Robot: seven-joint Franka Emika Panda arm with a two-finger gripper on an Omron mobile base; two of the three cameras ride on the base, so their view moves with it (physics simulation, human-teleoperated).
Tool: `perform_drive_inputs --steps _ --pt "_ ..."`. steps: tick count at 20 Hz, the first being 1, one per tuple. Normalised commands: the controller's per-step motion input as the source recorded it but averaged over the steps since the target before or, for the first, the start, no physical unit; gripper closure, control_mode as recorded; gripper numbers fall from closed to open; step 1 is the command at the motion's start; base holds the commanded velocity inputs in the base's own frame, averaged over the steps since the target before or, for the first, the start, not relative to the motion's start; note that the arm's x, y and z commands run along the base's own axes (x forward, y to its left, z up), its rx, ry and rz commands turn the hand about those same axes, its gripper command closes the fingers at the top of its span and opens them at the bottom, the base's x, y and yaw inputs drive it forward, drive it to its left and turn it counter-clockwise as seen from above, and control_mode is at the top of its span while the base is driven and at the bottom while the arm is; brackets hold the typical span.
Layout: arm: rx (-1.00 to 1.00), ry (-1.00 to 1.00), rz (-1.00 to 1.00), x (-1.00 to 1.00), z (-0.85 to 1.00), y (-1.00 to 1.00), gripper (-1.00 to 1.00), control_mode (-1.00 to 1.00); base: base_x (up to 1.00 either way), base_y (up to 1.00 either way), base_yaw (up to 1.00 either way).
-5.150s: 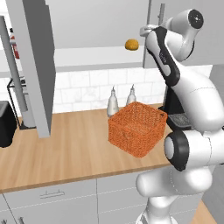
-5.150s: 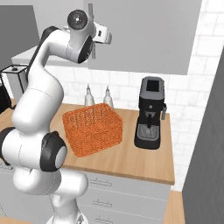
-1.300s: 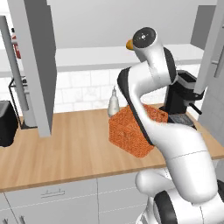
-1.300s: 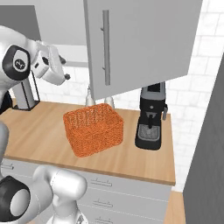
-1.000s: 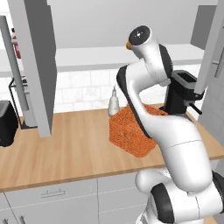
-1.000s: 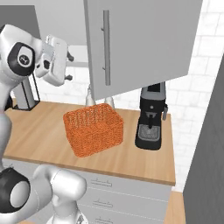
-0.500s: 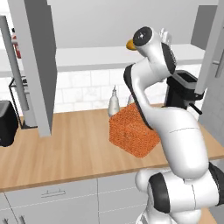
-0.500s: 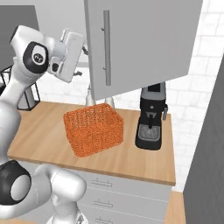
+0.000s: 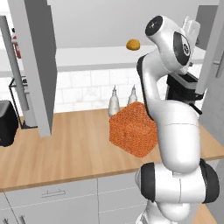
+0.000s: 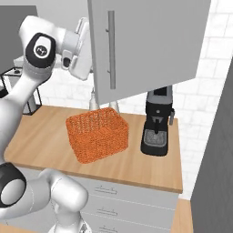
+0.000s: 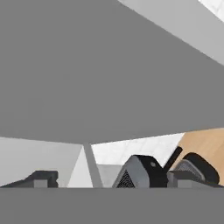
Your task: Open the cabinet, pick up the bread from the cabinet and place it in the basket. Then move the basket to the dining counter.
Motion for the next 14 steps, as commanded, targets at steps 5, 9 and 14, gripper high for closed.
perform_drive_inputs --steps 5,9,14 --pt "0.15 -0.33 -0.56 0.0 -0.38 -0.21 -1.0 -1.0 0.0 0.0 0.0" --pt "0.16 -0.3 -0.47 -0.05 -0.17 -0.53 -1.0 -1.0 0.0 0.0 0.0" --pt "0.14 -0.23 -0.43 0.01 -0.12 -0.95 -1.0 -1.0 0.0 0.0 0.0"
